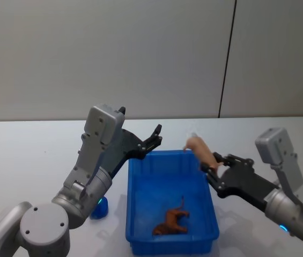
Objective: Pick up the two dolls from the table and place them into the box.
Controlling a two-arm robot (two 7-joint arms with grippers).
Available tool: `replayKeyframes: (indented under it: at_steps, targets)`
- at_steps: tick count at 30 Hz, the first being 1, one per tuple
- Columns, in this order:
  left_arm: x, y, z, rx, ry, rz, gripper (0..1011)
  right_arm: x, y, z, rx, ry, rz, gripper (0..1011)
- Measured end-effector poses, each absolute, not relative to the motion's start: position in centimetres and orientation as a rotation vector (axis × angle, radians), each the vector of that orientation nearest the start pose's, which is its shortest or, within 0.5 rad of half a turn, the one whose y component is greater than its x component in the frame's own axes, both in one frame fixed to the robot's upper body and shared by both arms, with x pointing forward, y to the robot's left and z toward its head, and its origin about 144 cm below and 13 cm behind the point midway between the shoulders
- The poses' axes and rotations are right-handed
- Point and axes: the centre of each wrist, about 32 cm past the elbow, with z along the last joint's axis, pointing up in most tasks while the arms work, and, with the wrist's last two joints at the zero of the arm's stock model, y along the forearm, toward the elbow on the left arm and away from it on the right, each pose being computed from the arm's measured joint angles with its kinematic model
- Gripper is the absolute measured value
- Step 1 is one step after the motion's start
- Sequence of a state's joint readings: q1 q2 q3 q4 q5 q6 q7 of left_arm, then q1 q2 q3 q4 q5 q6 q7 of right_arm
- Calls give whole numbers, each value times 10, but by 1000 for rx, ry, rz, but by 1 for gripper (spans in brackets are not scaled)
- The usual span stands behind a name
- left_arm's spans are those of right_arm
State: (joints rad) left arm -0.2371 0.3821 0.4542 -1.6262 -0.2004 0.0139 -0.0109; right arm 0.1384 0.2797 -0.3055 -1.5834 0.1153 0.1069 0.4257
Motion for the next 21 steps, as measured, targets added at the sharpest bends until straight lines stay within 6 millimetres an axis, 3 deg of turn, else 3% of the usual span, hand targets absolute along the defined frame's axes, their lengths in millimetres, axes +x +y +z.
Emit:
replayKeyframes:
  at_steps: [7, 13, 15, 16, 21]
  targets:
    - [492, 198, 1204, 61, -268, 1124, 1001, 490, -199, 1187, -174, -124, -785, 351]
    - [492, 198, 1204, 61, -268, 1124, 1001, 495, -189, 1189, -201, -124, -754, 541]
    - [492, 198, 1204, 61, -268, 1124, 1001, 496, -187, 1189, -210, -123, -751, 560]
    - [492, 198, 1204, 61, -268, 1124, 1001, 496, -187, 1189, -212, -123, -750, 636]
    - [492, 198, 1204, 61, -268, 1124, 1001, 498, -186, 1190, -219, -125, -751, 777]
